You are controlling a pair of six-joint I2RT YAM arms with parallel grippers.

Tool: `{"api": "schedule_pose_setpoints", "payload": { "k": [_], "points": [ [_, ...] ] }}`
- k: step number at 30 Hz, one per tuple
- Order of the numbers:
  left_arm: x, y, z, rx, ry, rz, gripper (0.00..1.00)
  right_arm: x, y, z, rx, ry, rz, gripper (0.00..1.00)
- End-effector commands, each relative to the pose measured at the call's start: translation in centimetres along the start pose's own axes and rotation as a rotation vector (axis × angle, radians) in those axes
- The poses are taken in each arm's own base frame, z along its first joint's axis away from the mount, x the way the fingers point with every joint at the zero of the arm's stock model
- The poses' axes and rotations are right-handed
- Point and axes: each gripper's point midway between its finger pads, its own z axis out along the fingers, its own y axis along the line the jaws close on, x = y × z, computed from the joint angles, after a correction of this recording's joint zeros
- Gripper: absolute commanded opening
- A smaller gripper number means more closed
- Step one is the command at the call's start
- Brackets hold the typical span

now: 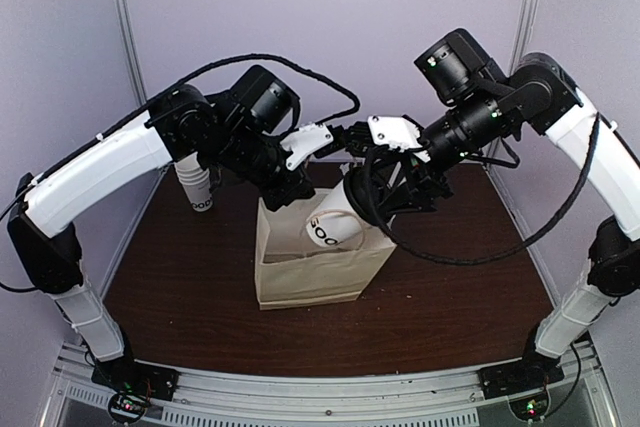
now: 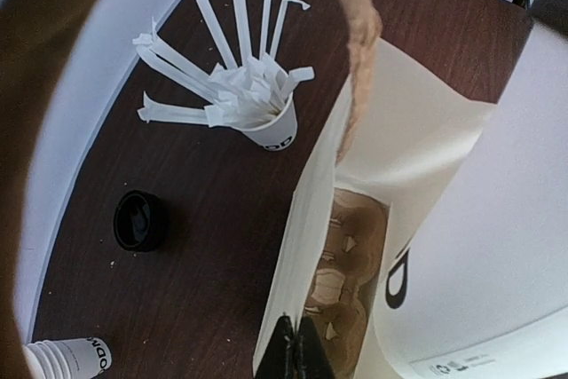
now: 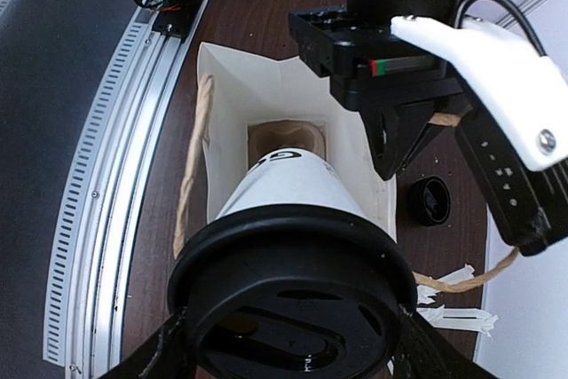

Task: Pack the takeout coffee

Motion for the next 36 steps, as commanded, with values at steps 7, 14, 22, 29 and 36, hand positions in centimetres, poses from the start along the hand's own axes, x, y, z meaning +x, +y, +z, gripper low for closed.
{"api": "schedule_pose_setpoints", "payload": {
  "k": [7,14,22,29,36],
  "points": [
    [-0.8,0.4,-2.2,-0.112,-0.109,-0.07,0.0,1.0,1.2,4.1,0.008,0.15,-0.081,0.7],
    [-0.9,-0.2,-3.9,-0.105,-0.231,-0.121,0.0,1.6,2.3,5.9,0.009,0.219,-0.129,0.69],
    [0.0,-0.9,-4.2,-0.098,-0.232,-0.132,0.0,0.5,0.8,5.7,0.097,0.218,-0.143,0.68],
    [1.4,-0.3,-3.5,-0.153,-0.189,-0.114,0.0,-0.3,-0.1,4.0,0.152,0.194,-0.164,0.68],
    [1.8,0.2,-3.0,-0.187,-0.169,-0.102,0.0,0.1,-0.2,2.9,0.176,0.195,-0.16,0.68]
  ]
}}
